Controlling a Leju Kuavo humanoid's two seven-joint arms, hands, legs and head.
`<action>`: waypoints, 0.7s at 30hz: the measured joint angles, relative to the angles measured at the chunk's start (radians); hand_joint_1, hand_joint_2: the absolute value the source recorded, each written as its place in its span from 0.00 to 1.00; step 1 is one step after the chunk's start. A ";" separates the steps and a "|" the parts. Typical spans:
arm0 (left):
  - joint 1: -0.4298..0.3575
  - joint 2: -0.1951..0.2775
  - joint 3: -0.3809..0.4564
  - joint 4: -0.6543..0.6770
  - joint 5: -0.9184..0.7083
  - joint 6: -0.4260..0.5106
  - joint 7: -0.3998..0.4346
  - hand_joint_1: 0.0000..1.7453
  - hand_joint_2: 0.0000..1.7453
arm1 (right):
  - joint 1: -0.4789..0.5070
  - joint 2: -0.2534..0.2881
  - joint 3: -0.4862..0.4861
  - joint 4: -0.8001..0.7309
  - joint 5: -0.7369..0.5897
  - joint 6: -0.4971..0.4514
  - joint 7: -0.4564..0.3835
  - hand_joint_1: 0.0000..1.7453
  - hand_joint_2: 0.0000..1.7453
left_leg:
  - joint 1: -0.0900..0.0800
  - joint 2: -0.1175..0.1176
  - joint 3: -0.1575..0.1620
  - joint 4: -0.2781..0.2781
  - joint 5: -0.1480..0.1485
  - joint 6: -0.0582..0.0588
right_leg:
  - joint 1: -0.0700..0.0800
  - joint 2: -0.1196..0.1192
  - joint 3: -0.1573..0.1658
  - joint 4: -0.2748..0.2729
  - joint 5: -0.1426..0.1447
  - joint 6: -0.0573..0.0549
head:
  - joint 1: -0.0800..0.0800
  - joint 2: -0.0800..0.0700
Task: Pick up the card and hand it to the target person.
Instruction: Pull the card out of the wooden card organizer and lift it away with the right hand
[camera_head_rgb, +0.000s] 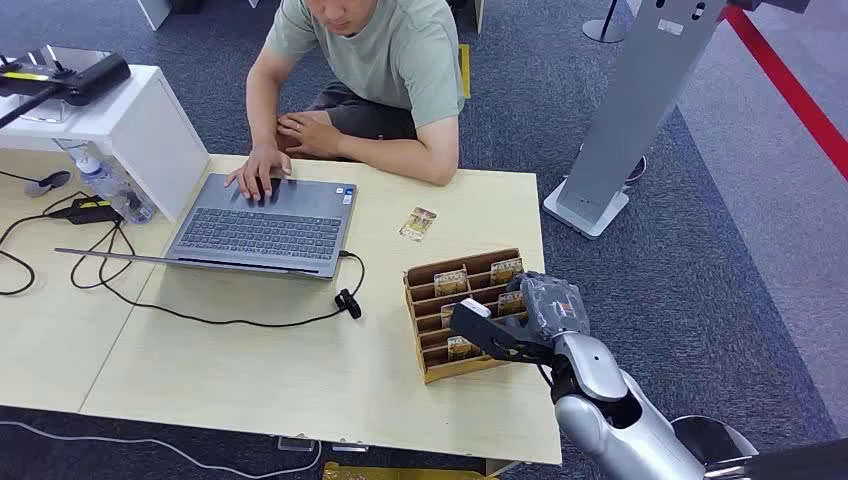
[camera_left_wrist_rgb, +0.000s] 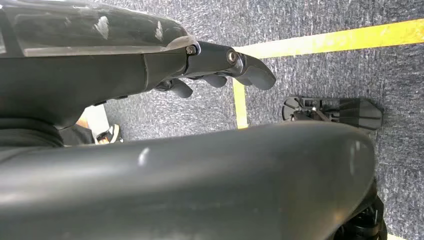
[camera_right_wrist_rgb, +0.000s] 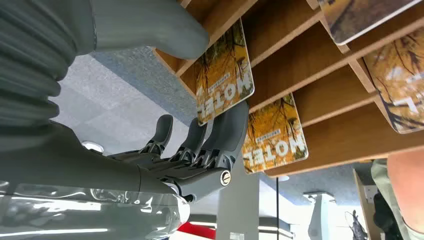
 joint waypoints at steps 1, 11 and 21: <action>0.000 0.000 0.000 0.000 0.000 0.000 0.000 0.00 0.00 | 0.000 0.000 0.000 0.000 0.000 0.000 0.000 0.45 1.00 | 0.000 0.000 0.000 0.000 0.000 0.000 | 0.000 0.000 0.000 0.000 0.000 0.000 | 0.000 0.000; 0.000 0.000 0.000 0.000 0.000 0.000 0.000 0.00 0.00 | 0.006 0.000 -0.001 0.007 0.000 0.000 0.000 0.49 1.00 | 0.000 0.000 0.000 0.000 0.000 0.000 | 0.000 0.000 0.000 0.000 0.000 0.000 | 0.000 0.000; 0.000 0.000 0.000 0.000 0.000 0.003 0.000 0.00 0.00 | 0.009 0.000 -0.003 0.008 0.000 -0.001 0.000 0.77 1.00 | 0.000 0.000 0.000 0.000 0.000 0.000 | 0.000 0.000 0.000 0.000 0.000 0.000 | 0.000 0.000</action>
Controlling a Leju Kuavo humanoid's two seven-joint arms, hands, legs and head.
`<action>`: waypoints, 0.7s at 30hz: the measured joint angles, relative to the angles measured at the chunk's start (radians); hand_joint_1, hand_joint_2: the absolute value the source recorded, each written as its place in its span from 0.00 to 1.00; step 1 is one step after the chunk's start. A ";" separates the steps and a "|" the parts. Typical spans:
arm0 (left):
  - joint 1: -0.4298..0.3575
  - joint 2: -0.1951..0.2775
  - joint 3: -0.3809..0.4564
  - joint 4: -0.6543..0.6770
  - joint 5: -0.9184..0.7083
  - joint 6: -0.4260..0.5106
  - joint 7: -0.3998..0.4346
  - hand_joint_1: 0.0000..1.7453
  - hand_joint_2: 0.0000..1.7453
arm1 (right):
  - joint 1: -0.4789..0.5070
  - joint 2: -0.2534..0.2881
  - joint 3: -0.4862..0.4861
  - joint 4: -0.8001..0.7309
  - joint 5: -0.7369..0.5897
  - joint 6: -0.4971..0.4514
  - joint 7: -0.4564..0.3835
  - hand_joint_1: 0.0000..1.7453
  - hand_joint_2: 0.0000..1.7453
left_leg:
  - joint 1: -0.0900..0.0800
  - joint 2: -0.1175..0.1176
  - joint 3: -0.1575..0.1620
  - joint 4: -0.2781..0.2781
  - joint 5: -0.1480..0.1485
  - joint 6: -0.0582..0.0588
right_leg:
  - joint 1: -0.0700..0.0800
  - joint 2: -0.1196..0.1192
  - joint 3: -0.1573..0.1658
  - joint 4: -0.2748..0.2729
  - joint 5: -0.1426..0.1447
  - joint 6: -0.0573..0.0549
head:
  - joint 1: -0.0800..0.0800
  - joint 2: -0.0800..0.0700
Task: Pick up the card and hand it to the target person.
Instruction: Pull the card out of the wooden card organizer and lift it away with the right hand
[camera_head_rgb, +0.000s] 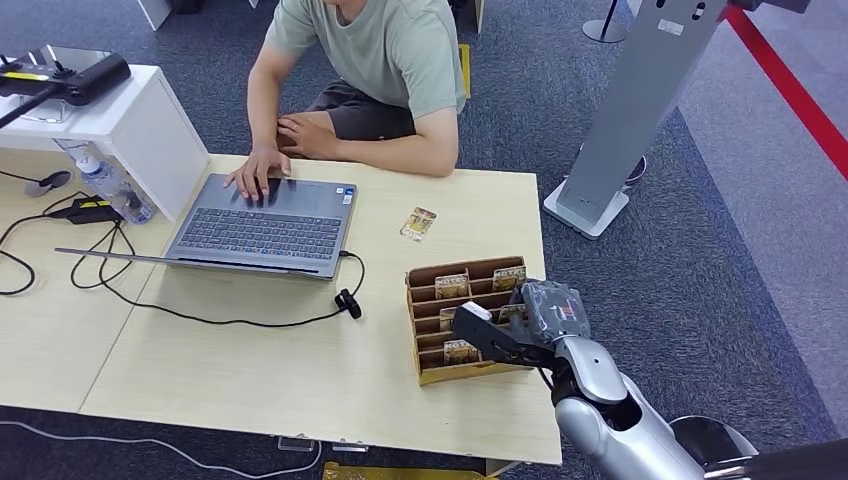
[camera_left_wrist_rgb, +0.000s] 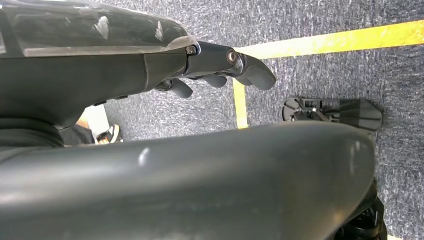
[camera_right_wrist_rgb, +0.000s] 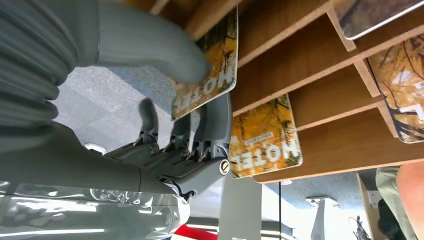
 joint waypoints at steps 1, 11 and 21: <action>0.000 0.000 0.000 0.000 0.000 0.001 0.000 0.00 0.00 | 0.000 0.000 0.000 0.000 0.000 0.000 0.000 0.78 1.00 | 0.000 0.000 0.000 0.000 0.000 0.000 | 0.000 0.000 0.000 0.000 0.000 0.000 | 0.000 0.000; 0.000 0.000 0.000 0.000 -0.003 0.010 0.000 0.00 0.00 | 0.002 0.000 -0.006 0.000 0.000 -0.002 -0.003 0.75 1.00 | 0.000 0.000 0.000 0.000 0.000 0.000 | 0.000 0.000 0.000 0.000 0.000 0.000 | 0.000 0.000; 0.000 0.000 0.000 0.000 -0.018 0.029 0.000 0.00 0.00 | 0.002 0.001 -0.013 0.006 0.000 -0.006 -0.007 0.75 1.00 | 0.000 0.000 0.000 0.000 0.000 0.000 | 0.000 0.000 0.000 0.000 0.000 0.000 | 0.000 0.000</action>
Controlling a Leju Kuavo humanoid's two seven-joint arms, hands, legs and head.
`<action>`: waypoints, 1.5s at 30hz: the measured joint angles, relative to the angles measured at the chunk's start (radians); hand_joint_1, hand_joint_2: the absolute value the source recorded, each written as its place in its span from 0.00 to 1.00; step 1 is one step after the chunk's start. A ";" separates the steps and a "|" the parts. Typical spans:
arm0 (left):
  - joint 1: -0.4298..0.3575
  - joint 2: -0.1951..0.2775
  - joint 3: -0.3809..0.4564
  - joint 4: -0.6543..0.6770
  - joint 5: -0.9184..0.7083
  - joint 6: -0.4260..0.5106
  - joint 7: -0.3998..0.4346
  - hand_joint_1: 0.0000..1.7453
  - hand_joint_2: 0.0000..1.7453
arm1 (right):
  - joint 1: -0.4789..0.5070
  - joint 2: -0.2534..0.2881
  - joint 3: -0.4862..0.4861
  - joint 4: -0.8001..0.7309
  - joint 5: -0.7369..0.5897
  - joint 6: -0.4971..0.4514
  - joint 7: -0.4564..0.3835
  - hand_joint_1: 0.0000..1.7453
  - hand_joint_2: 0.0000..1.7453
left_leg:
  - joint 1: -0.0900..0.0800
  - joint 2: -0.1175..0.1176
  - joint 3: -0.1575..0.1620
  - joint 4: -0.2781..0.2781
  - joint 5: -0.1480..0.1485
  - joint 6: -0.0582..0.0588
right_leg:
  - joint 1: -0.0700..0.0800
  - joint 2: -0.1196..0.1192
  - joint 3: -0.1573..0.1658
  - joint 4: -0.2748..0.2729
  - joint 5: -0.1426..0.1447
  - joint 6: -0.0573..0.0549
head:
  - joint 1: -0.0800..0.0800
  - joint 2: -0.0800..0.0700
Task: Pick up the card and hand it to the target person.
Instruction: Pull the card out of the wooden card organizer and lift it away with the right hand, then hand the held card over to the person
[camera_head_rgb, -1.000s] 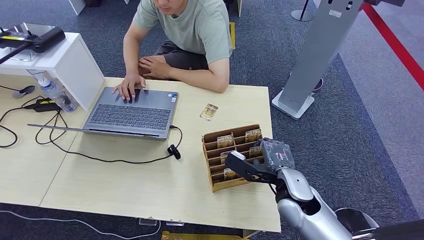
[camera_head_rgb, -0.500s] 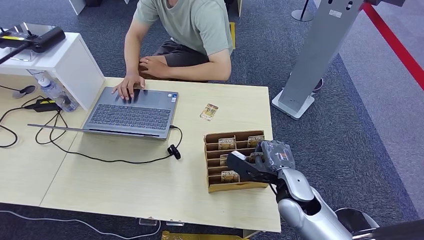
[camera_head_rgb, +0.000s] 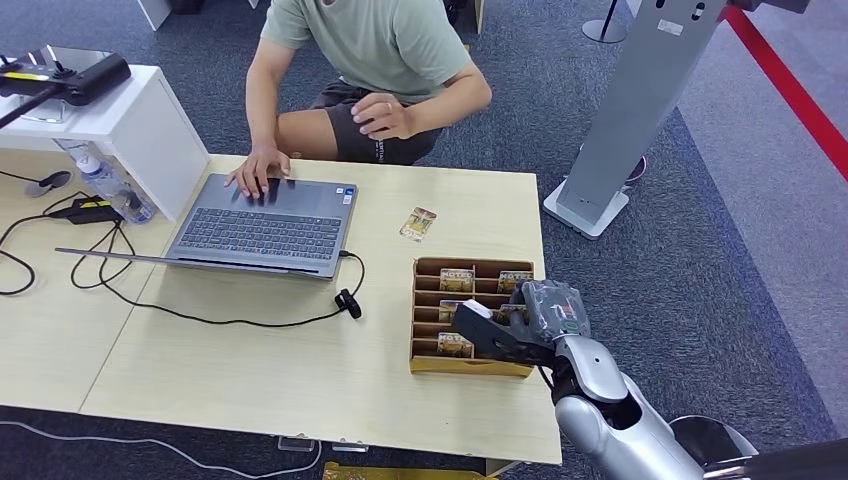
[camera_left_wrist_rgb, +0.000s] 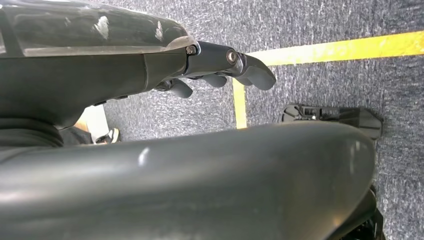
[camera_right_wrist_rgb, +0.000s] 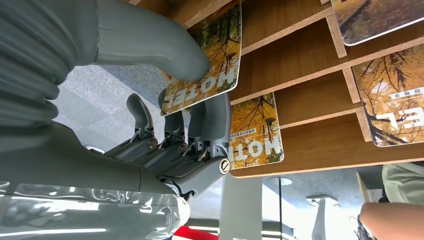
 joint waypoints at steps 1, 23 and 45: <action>0.000 0.000 0.000 0.000 0.000 0.002 -0.001 0.00 0.00 | 0.000 0.000 0.000 0.001 0.001 -0.001 -0.001 0.75 1.00 | 0.000 0.000 0.000 0.000 0.000 0.000 | 0.000 0.000 0.000 0.000 0.000 0.000 | 0.000 0.000; -0.001 0.000 -0.001 0.000 -0.005 -0.009 -0.018 0.00 0.00 | -0.255 0.085 0.064 -0.027 -0.003 0.022 -0.057 0.75 1.00 | 0.000 0.000 -0.001 0.000 0.000 0.000 | 0.000 0.000 0.000 0.002 0.000 0.000 | 0.000 0.000; -0.005 -0.001 -0.002 0.000 -0.011 -0.016 -0.012 0.00 0.00 | -0.468 0.256 0.161 0.355 0.020 -0.195 -0.208 0.19 1.00 | 0.000 -0.001 -0.002 0.000 0.001 -0.001 | 0.000 0.000 -0.002 0.002 0.000 0.000 | 0.000 0.000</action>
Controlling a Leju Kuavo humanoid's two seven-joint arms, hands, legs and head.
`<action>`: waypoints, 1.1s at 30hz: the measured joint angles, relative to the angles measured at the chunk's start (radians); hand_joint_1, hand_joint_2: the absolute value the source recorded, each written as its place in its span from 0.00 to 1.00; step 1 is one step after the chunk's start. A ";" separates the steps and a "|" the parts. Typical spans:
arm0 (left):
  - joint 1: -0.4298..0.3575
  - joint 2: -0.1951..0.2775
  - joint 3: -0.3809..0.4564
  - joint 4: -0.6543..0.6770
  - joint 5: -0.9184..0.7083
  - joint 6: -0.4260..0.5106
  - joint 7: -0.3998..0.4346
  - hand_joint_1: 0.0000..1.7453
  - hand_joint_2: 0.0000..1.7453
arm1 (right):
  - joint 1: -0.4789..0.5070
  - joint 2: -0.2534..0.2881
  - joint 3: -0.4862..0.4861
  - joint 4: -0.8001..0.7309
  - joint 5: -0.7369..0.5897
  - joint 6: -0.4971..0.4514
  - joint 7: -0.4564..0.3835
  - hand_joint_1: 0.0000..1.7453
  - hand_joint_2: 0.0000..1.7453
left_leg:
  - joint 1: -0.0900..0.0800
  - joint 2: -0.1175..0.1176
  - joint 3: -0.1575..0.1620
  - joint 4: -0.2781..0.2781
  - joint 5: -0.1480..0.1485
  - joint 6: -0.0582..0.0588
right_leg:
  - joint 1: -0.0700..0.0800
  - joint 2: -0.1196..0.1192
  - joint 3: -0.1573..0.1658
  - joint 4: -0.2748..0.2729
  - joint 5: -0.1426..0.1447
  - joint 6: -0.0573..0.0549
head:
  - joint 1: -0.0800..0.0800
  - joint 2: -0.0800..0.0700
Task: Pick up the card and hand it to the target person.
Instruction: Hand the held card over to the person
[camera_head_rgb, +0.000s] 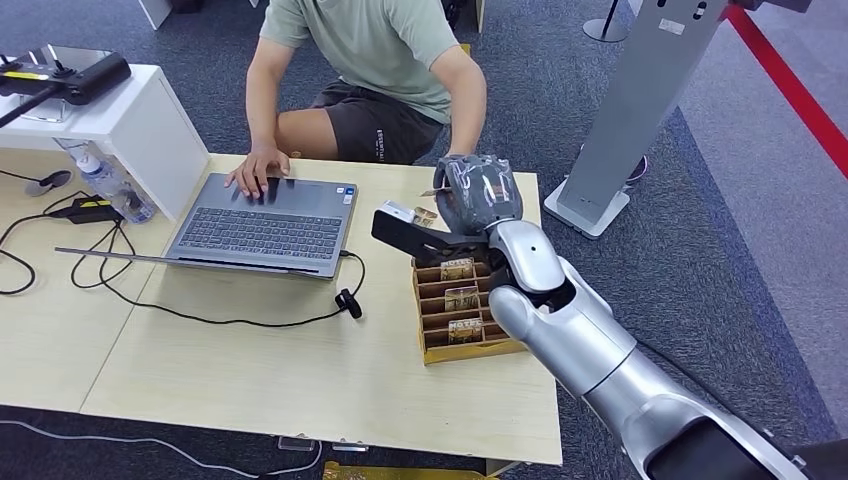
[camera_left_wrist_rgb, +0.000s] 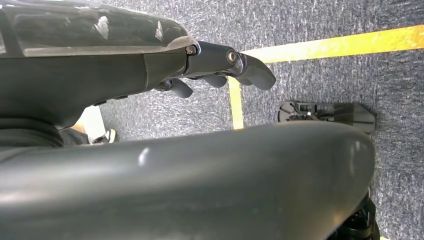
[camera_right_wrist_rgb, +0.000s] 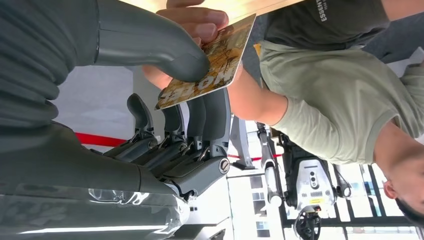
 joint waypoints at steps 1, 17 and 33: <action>0.000 0.000 0.000 0.000 0.000 -0.001 0.000 0.00 0.00 | -0.003 0.003 0.002 0.010 0.004 -0.001 0.000 0.00 1.00 | 0.000 0.000 0.000 0.000 0.000 0.000 | 0.000 0.000 0.000 0.000 0.000 0.000 | 0.000 0.000; 0.001 0.000 0.000 0.000 0.003 -0.003 -0.004 0.00 0.00 | -0.019 0.029 0.013 0.104 0.009 -0.017 -0.009 0.00 1.00 | 0.000 0.000 0.000 0.000 0.000 0.000 | 0.000 0.000 0.000 0.000 0.000 0.000 | 0.000 0.000; 0.008 0.000 0.000 0.000 0.039 0.006 -0.022 0.00 0.00 | 0.190 -0.102 -0.102 -0.214 -0.503 -0.147 -0.245 0.00 1.00 | 0.000 0.001 0.003 0.001 0.000 0.000 | 0.000 0.001 0.000 -0.001 0.000 0.000 | 0.000 0.000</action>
